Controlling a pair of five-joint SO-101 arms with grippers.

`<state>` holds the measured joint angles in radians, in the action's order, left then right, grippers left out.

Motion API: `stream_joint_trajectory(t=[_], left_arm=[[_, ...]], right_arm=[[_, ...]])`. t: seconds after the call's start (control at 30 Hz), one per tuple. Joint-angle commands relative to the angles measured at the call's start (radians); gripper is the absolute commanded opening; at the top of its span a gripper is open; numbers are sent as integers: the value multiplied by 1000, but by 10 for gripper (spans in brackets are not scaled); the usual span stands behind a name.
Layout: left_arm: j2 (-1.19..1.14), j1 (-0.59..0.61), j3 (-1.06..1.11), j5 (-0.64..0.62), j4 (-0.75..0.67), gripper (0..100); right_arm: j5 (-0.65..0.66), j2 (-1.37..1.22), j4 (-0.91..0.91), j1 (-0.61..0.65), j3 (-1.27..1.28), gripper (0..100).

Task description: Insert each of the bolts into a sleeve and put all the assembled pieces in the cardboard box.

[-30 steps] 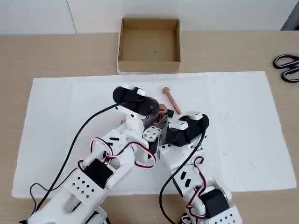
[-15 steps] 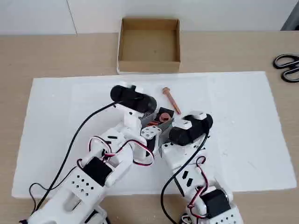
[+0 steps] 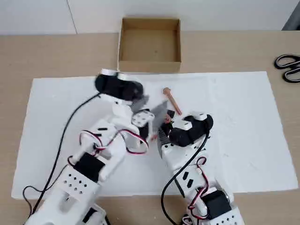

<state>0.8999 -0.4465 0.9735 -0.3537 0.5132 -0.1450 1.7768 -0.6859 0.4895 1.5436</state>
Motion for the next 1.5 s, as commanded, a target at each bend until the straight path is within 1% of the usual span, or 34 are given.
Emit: stream_joint_trajectory(t=[0.0,0.1,0.17,0.23,0.3,0.37,0.43,0.5,0.57,0.67,0.83,1.03,1.27,1.47], left_arm=[[15,152,-64,6,5,174],[15,305,-71,6,12,175],[15,405,-73,6,51,176],[15,477,-71,8,103,177],[15,522,-68,9,155,177],[15,548,-68,49,209,177],[15,552,-65,123,242,177],[14,554,-65,153,258,177],[14,554,-65,157,259,177],[14,554,-65,157,256,177],[9,554,-64,158,255,177],[12,554,-25,160,255,177],[12,559,1,160,255,177],[12,555,1,160,255,177]], right_arm=[[2,1,15,-10,-5,4],[11,1,15,-45,5,4],[57,-1,12,-111,6,3],[100,-1,-19,-182,-5,3],[118,-1,-61,-242,-43,3],[123,-2,-91,-277,-103,3],[123,-18,-87,-286,-167,3],[124,-81,-67,-286,-247,3],[124,-211,-33,-288,-348,3],[124,-495,27,-309,-554,3],[118,-1036,171,-318,-971,3],[118,-1607,328,-315,-1456,3],[118,-2117,354,-294,-1946,3],[118,-2459,352,-265,-2259,3]])
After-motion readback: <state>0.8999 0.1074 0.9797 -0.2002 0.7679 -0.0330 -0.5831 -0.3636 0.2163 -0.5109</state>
